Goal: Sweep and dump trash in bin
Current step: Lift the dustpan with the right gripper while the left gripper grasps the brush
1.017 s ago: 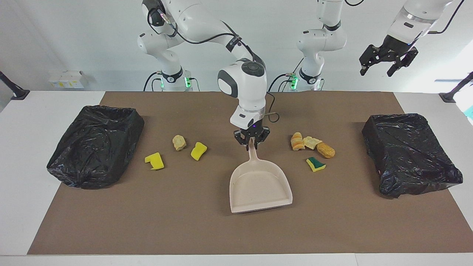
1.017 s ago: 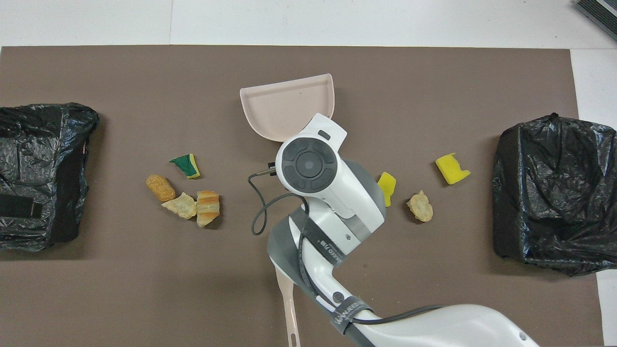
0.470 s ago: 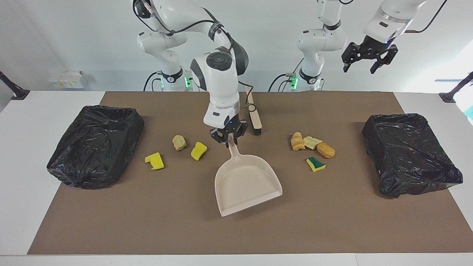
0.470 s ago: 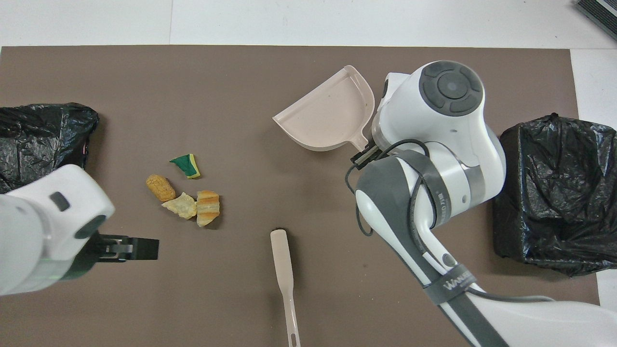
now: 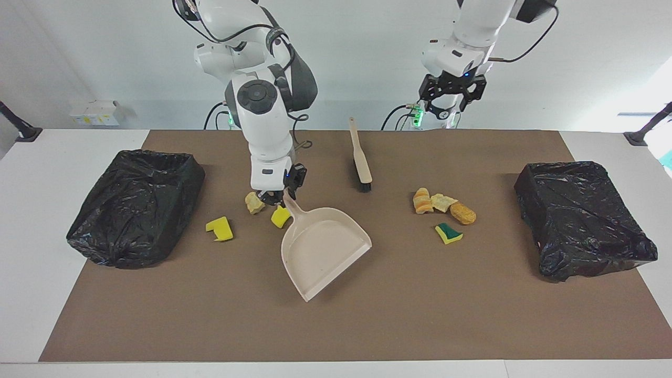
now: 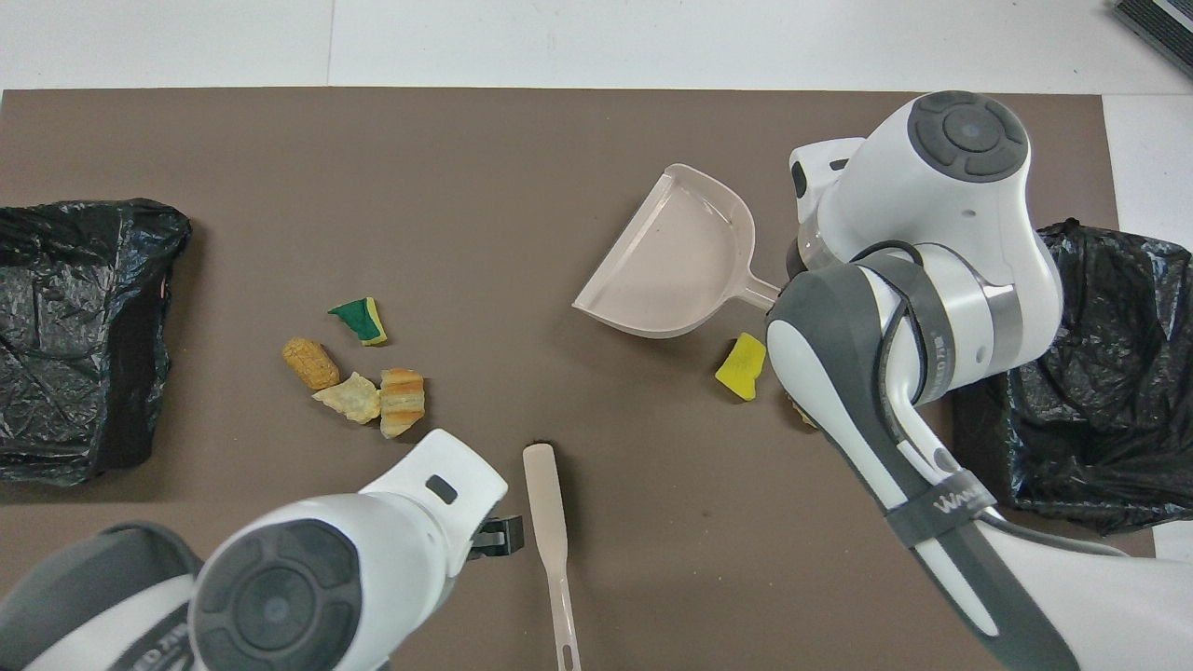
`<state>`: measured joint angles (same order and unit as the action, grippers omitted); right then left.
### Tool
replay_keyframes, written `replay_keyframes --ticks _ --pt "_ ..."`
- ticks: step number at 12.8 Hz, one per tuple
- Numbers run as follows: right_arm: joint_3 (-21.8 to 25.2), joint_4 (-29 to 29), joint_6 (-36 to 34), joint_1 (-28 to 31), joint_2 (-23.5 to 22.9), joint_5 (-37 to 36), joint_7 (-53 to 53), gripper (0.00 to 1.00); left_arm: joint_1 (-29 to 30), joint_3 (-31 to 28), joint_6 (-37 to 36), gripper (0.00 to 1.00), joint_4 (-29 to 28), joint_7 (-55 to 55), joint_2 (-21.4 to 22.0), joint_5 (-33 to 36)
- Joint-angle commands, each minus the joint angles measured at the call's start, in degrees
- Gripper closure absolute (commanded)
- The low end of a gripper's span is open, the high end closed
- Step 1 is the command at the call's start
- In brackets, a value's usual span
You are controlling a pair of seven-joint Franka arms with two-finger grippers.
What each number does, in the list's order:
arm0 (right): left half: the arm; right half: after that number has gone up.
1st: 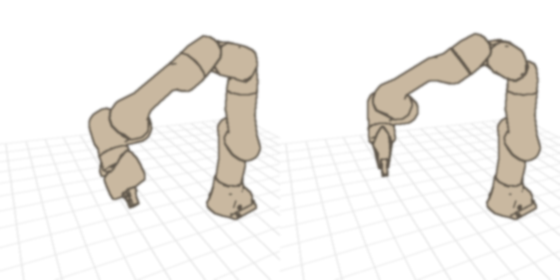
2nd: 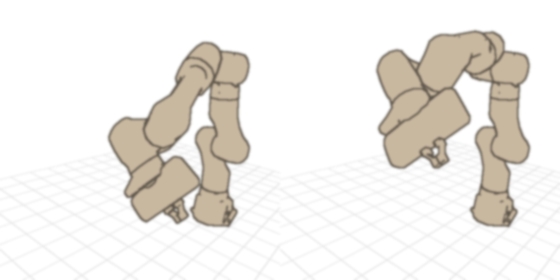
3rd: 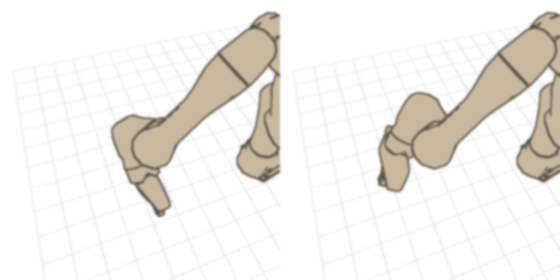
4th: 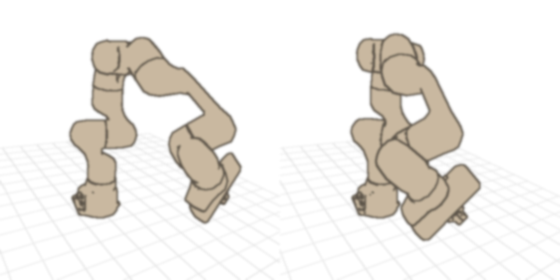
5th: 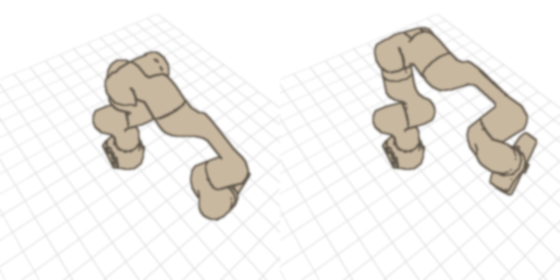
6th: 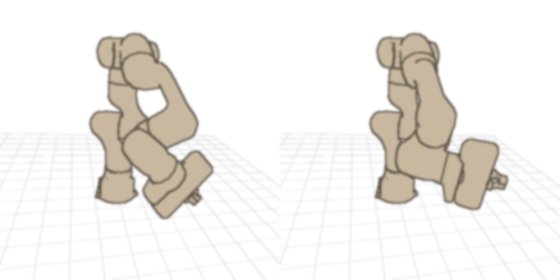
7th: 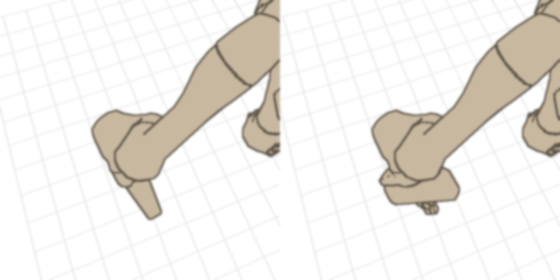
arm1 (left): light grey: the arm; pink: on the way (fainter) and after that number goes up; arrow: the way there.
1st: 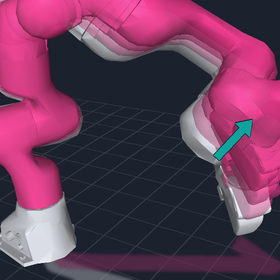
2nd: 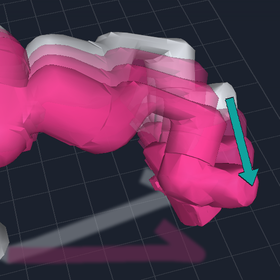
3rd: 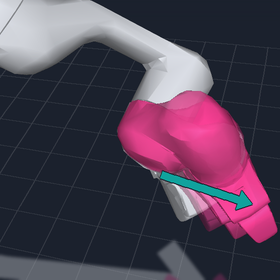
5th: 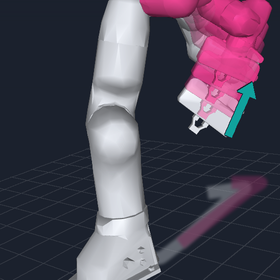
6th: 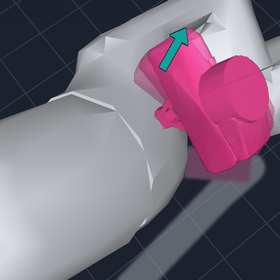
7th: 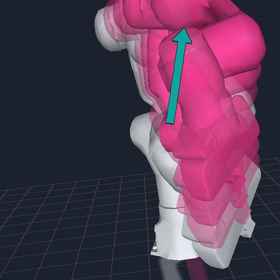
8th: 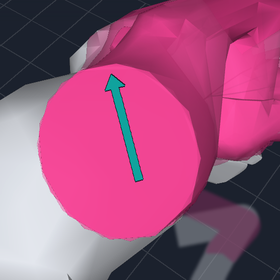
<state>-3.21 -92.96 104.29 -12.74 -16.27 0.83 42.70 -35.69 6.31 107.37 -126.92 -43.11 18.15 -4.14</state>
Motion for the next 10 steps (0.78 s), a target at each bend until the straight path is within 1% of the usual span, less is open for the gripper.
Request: replay_keyframes --ticks 1,2,3,5,6,7,9,10 --pt "-0.57 -3.63 0.12 -0.44 3.08 -4.32 6.93 1.00 -6.82 -1.13 10.28 0.00 -8.93 -7.93 0.05 -0.78" --pt "-0.65 -4.33 0.12 -1.23 3.78 -6.52 7.91 1.00 -10.24 -1.22 13.45 0.00 -11.14 -9.79 -2.74 -0.78" --pt "-0.65 -4.77 0.64 -1.85 3.96 -7.42 8.27 1.00 -11.93 -1.22 16.18 0.00 -12.99 -10.94 -4.08 -0.78" --pt "-0.65 -5.12 0.74 -2.29 3.96 -9.43 10.10 1.00 -14.13 -1.22 20.14 0.00 -15.37 -11.30 -4.53 -0.78" --pt "-0.74 -6.60 1.52 -2.29 4.05 -11.19 11.94 1.00 -15.01 -1.13 21.99 0.00 -15.46 -11.82 -6.27 -0.78" --pt "-0.74 -9.05 3.79 -2.21 5.09 -11.38 13.36 1.00 -15.89 -1.13 23.83 0.00 -15.47 -13.13 -7.33 -0.78" --pt "-0.74 -12.67 7.93 -1.68 6.42 -11.38 17.48 1.00 -17.91 -1.13 25.08 0.00 -15.90 -13.41 -8.31 -0.78" --pt "-0.74 -13.29 8.29 -1.42 6.60 -11.29 17.59 1.00 -18.62 -1.13 24.82 0.00 -16.25 -13.23 -8.22 -0.78"
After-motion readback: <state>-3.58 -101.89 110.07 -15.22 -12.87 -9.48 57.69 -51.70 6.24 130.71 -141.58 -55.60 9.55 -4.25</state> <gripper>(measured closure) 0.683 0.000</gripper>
